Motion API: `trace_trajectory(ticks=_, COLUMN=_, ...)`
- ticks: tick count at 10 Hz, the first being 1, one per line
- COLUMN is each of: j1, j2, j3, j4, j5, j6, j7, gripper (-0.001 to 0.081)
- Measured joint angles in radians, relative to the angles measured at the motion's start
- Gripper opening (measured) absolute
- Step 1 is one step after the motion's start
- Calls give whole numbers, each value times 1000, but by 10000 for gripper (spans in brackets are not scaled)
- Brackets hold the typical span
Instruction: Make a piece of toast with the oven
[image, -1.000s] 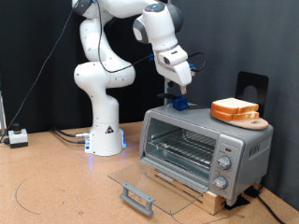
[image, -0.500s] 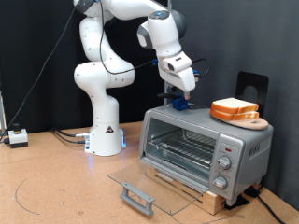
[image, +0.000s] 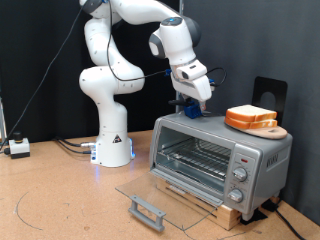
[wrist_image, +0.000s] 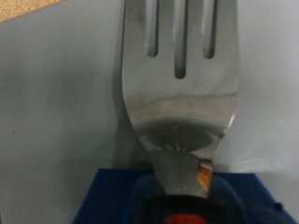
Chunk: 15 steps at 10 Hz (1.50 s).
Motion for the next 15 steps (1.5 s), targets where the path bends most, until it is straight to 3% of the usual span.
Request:
trace_trajectory(ticks=6, j1=-8, j2=13, j3=8, j4=-24, j5=67, j6=17, j7=11, gripper=809)
trace_trajectory(ticks=14, j1=-9, j2=97, j3=15, j4=-17, j5=98, j6=66, j7=-26, gripper=809)
trace_trajectory(ticks=15, j1=-9, j2=99, j3=15, j4=-15, j5=100, j6=66, j7=-26, gripper=674)
